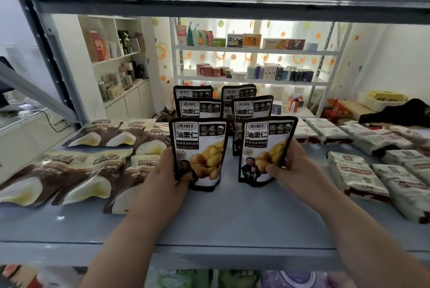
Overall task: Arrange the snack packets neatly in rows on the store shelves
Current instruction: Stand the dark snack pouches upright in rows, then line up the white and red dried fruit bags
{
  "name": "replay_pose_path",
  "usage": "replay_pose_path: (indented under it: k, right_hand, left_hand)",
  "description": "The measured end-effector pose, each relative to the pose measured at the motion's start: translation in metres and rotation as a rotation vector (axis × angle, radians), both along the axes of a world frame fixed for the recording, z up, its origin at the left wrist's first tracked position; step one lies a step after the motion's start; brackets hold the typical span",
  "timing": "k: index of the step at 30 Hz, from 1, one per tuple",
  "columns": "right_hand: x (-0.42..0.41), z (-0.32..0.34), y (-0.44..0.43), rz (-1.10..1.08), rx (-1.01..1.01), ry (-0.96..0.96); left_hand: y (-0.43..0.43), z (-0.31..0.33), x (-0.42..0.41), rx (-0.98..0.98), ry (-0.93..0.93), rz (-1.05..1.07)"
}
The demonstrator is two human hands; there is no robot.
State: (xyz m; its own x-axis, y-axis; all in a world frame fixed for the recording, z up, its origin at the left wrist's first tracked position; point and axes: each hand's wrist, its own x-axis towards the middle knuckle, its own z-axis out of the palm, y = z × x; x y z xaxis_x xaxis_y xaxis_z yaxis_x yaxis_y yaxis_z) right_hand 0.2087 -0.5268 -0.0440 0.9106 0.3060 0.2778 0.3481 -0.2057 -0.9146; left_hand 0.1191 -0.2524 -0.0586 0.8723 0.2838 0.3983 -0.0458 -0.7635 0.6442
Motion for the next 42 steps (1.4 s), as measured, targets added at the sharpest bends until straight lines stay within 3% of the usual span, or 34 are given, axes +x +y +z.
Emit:
replay_pose_path:
  k: [4, 7, 10, 15, 19, 21, 23, 25, 29, 34, 38, 42]
  right_hand:
    - [-0.003, 0.000, -0.004, 0.029, 0.046, 0.088]
    - [-0.011, 0.004, -0.014, -0.036, -0.052, 0.138]
    - [-0.033, 0.001, -0.030, -0.192, -0.179, 0.059]
    - [-0.073, -0.013, -0.072, -0.254, -0.576, -0.165]
    - [-0.083, -0.006, -0.119, -0.340, -0.585, -0.321]
    - [-0.082, 0.000, -0.143, -0.442, -0.595, -0.436]
    - [-0.078, 0.006, -0.168, -0.551, -0.617, -0.470]
    - [-0.074, 0.009, -0.191, -0.582, -0.709, -0.381]
    - [-0.067, 0.007, -0.216, -0.454, -0.937, -0.179]
    - [-0.060, 0.000, -0.223, -0.374, -0.931, -0.232]
    - [-0.052, -0.003, -0.229, -0.313, -0.919, -0.220]
    - [-0.039, -0.001, -0.220, -0.267, -0.952, -0.266]
  left_hand:
    - [0.002, 0.001, 0.001, -0.027, -0.001, -0.036]
    - [0.002, 0.004, -0.003, -0.134, 0.013, -0.035]
    - [0.000, 0.008, -0.007, -0.205, -0.030, -0.013]
    - [-0.022, 0.024, -0.022, -0.128, -0.235, 0.126]
    - [-0.087, 0.039, -0.042, 0.267, -0.497, -0.098]
    - [-0.126, 0.043, -0.041, 0.345, -0.542, -0.260]
    - [-0.160, 0.043, -0.030, 0.343, -0.476, -0.377]
    - [-0.190, 0.039, -0.015, 0.400, -0.363, -0.413]
    - [-0.252, 0.032, 0.020, 0.462, -0.102, -0.524]
    - [-0.305, 0.023, 0.058, 0.634, 0.014, -0.628]
    - [-0.307, 0.016, 0.066, 0.582, 0.010, -0.571]
    - [-0.284, 0.008, 0.057, 0.559, 0.032, -0.371]
